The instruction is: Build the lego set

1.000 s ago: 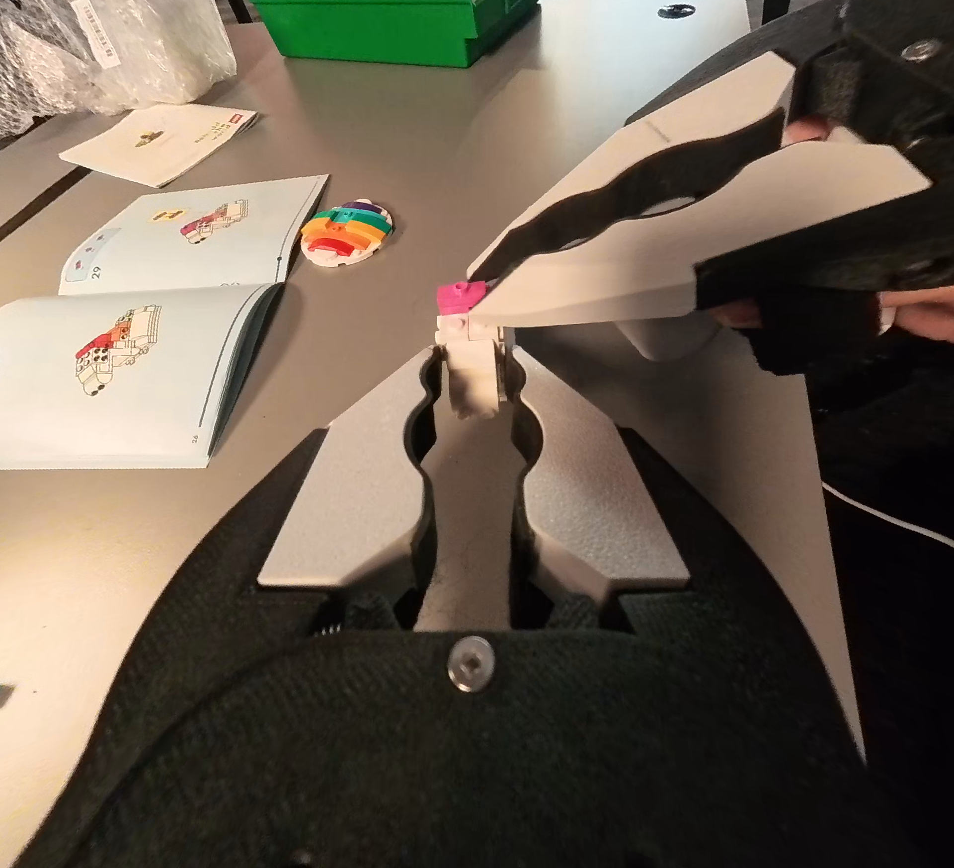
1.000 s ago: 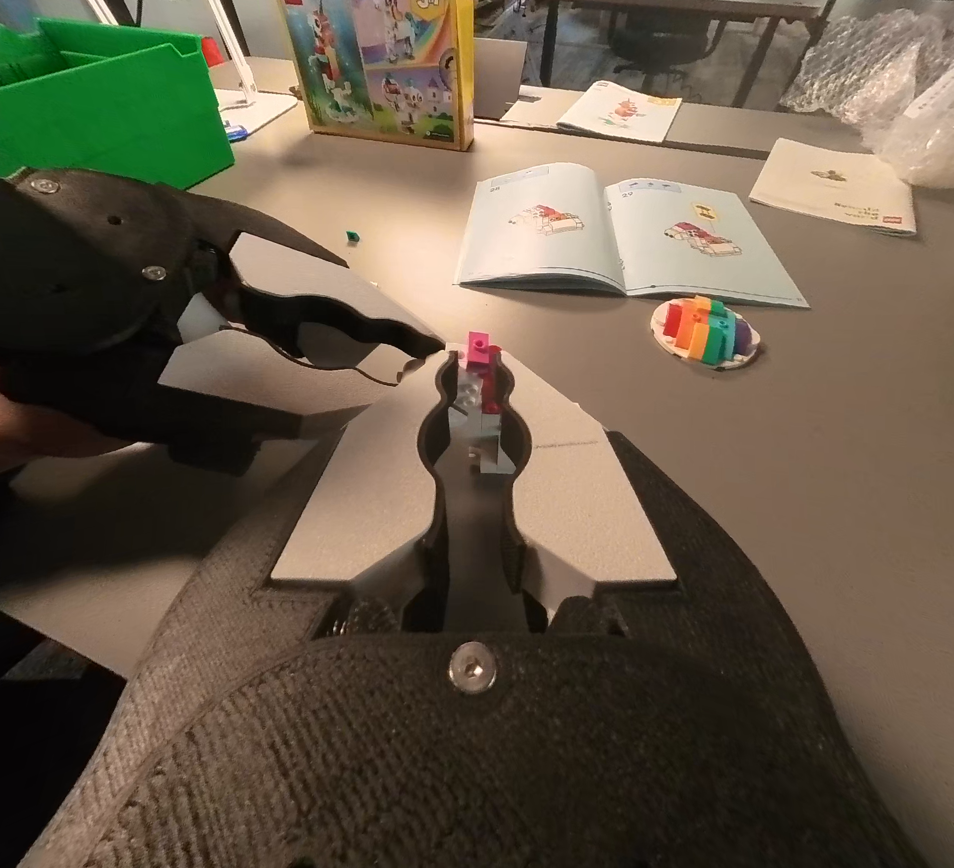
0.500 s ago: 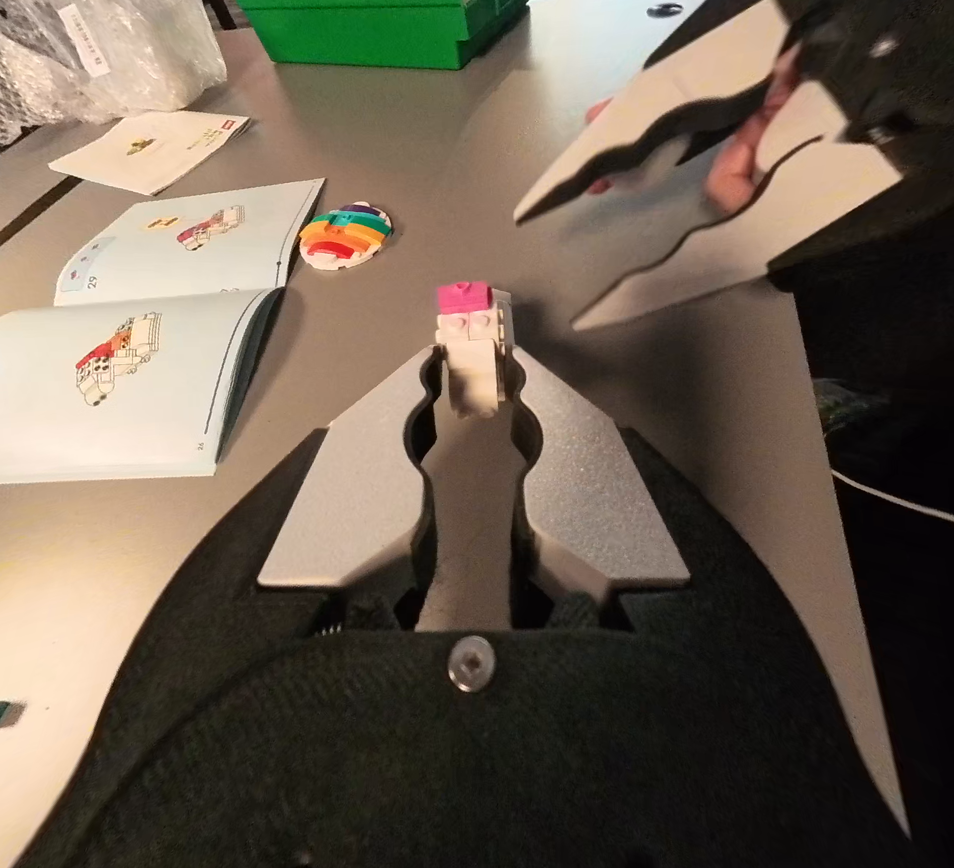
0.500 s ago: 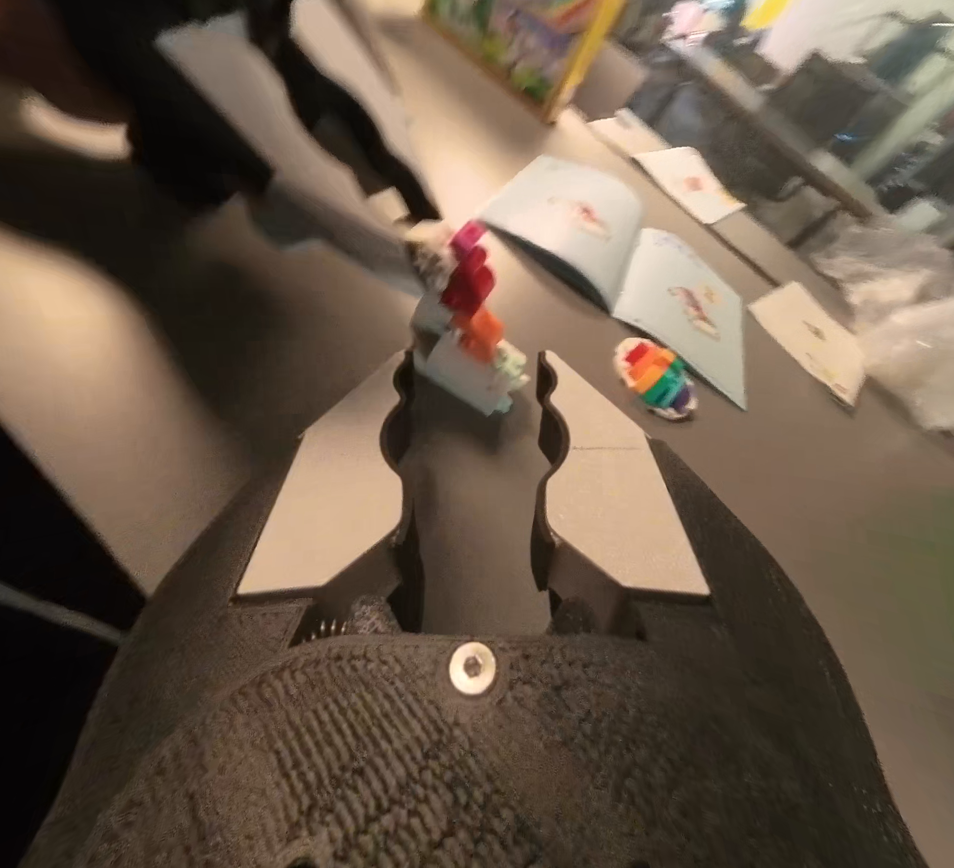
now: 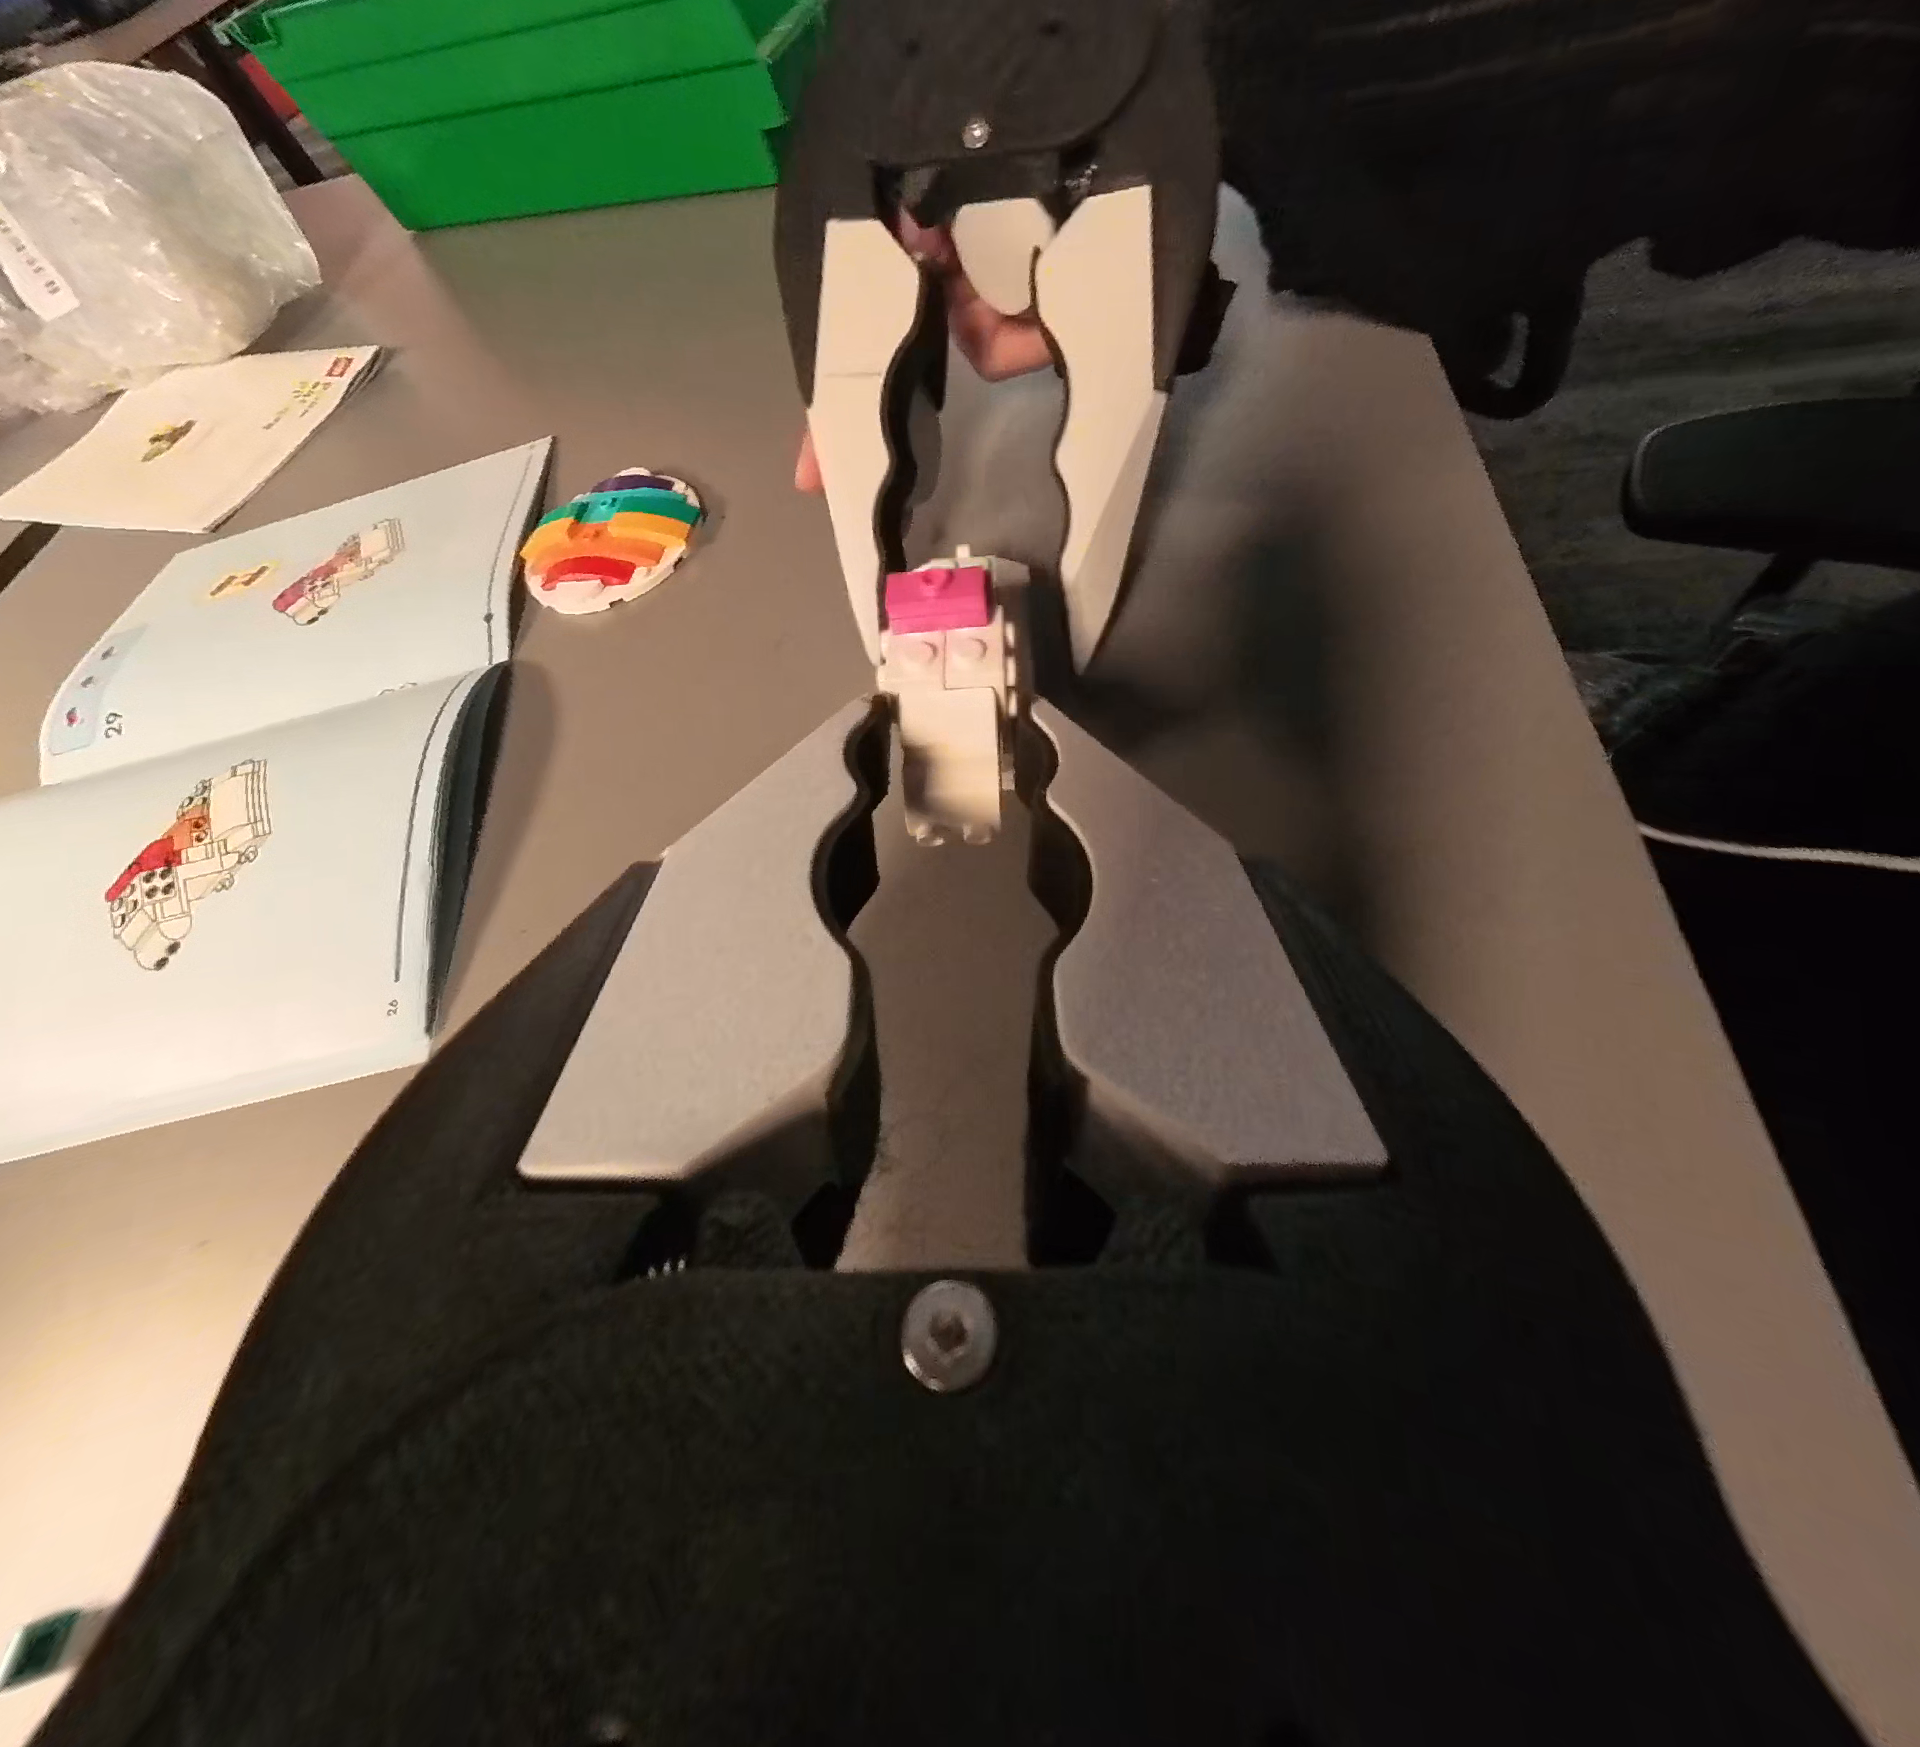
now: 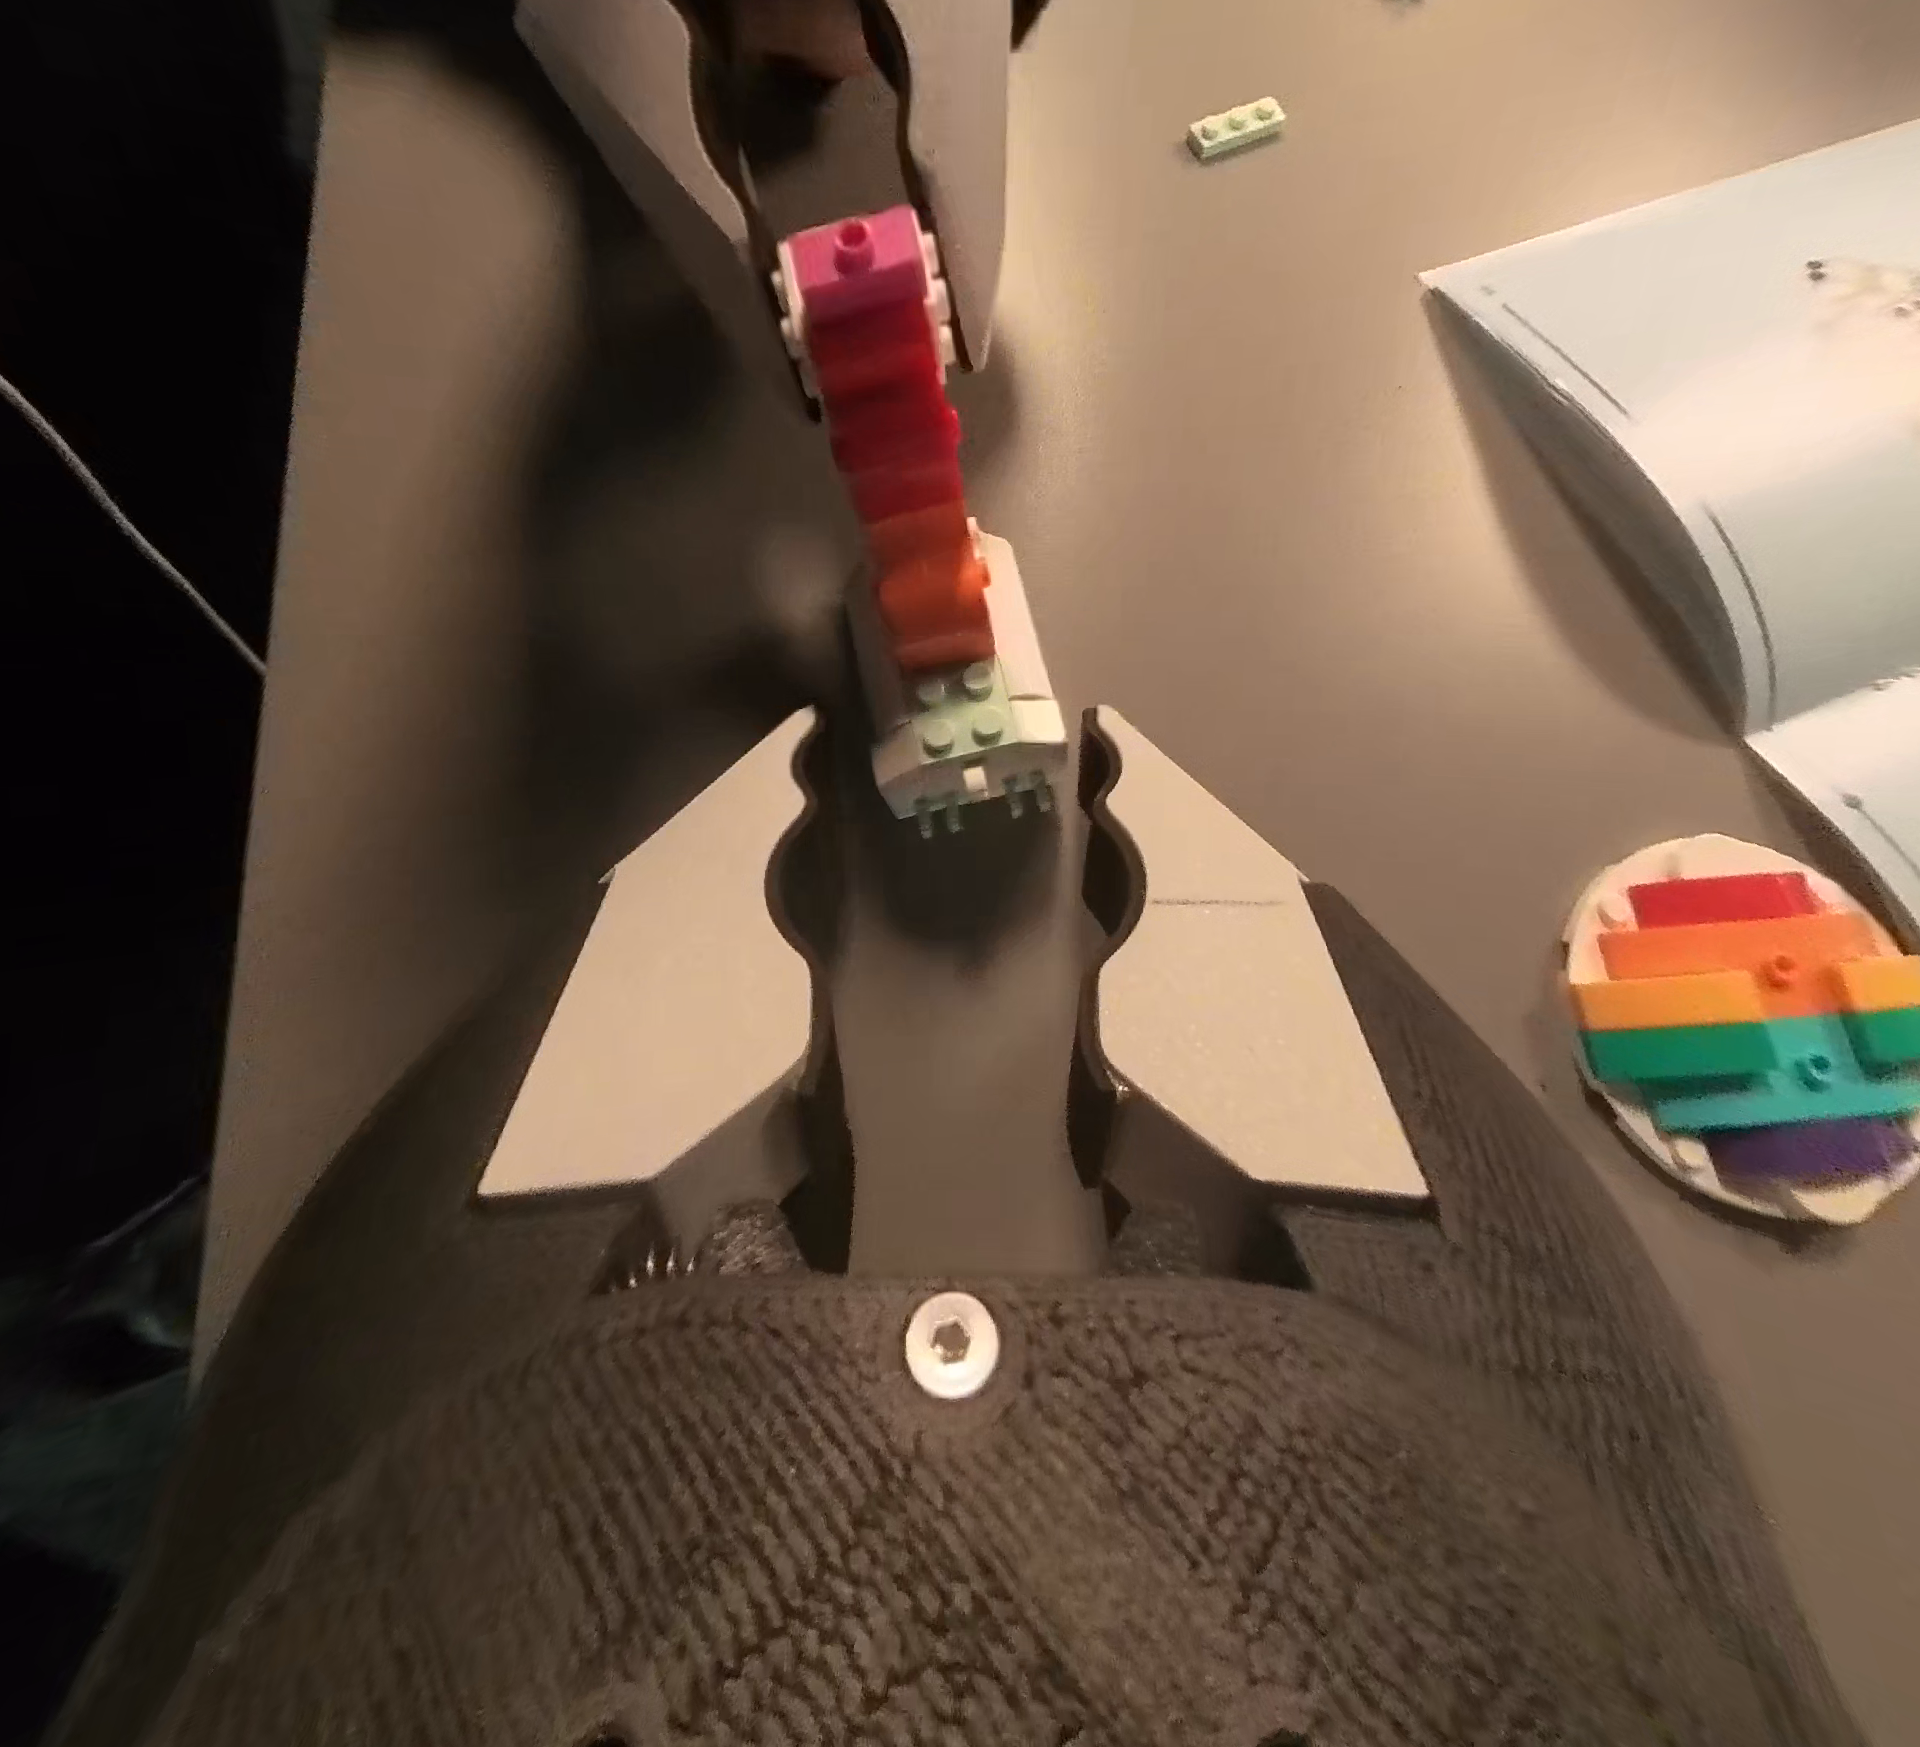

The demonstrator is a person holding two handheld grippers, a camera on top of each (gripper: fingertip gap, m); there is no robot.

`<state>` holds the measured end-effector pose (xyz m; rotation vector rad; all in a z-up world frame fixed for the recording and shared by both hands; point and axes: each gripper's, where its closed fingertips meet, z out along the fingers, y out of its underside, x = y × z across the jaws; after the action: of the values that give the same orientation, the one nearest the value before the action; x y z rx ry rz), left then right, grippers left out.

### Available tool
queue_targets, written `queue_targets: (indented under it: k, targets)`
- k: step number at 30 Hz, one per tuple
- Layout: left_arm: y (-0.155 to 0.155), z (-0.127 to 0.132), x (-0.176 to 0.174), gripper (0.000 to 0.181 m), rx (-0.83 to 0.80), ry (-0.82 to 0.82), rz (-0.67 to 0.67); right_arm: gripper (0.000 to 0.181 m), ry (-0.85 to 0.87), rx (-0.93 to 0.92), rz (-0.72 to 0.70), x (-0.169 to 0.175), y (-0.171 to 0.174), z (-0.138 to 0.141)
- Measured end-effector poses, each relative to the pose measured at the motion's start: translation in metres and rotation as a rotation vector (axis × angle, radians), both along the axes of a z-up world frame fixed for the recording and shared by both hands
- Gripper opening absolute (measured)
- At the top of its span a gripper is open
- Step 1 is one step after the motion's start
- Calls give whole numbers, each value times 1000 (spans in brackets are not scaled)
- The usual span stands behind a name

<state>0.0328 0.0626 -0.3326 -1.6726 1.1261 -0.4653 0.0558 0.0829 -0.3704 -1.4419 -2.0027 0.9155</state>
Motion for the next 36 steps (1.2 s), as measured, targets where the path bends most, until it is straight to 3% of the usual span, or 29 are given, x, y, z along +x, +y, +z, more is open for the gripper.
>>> queue_targets:
  k: [13, 22, 27, 30, 36]
  targets:
    - [2, 1, 0, 23, -33, -25, -18, 36, -1, -19, 116, -18, -10, -2]
    - [10, 3, -6, 27, 6, -19, 36, 35, -3, -36, 86, -23, -4, -1]
    - [13, 5, -13, 49, 185, 106, 50, 35, 6, -46, 44, -25, 1, 1]
    - [15, 12, -17, 61, 382, 216, 57, 35, 17, -58, 16, -27, 5, 3]
    - [21, 14, -28, 72, 754, 551, 78, 35, 10, -81, -23, -29, 11, 2]
